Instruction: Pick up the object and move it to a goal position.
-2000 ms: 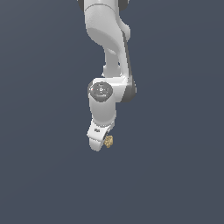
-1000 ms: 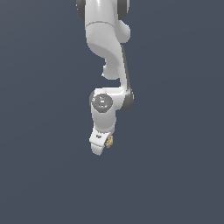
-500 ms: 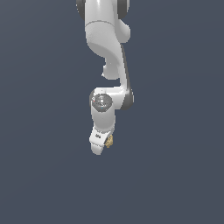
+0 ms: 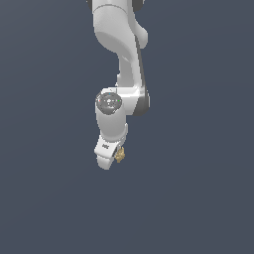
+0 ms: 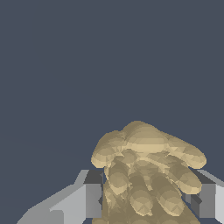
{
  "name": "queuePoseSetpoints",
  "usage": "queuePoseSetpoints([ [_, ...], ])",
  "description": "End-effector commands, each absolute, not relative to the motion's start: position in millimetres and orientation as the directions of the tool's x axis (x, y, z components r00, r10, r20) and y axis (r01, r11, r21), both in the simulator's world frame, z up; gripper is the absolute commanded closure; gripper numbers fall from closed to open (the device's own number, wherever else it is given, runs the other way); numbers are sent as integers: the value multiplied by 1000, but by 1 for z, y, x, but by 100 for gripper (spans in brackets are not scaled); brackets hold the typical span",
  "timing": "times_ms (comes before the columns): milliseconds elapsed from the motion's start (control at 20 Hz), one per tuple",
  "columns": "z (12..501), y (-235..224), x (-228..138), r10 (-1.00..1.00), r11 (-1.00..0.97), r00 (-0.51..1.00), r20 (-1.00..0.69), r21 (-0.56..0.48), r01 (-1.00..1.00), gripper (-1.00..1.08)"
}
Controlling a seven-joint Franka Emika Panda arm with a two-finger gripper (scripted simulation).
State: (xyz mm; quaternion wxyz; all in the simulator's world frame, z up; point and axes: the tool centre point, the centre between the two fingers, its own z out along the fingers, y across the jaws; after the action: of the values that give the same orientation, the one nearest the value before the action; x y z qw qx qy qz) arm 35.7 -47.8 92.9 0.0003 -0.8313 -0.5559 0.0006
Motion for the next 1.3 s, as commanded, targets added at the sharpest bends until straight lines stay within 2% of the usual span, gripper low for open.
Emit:
queuePoseSetpoints([
  [0,114,-55,33,924,-382,382,-1,0,924,108],
  [750,273,-110,12,924,-381,381,1,0,924,108],
  [1250,322,-128,8,924,-382,382,1,0,924,108],
])
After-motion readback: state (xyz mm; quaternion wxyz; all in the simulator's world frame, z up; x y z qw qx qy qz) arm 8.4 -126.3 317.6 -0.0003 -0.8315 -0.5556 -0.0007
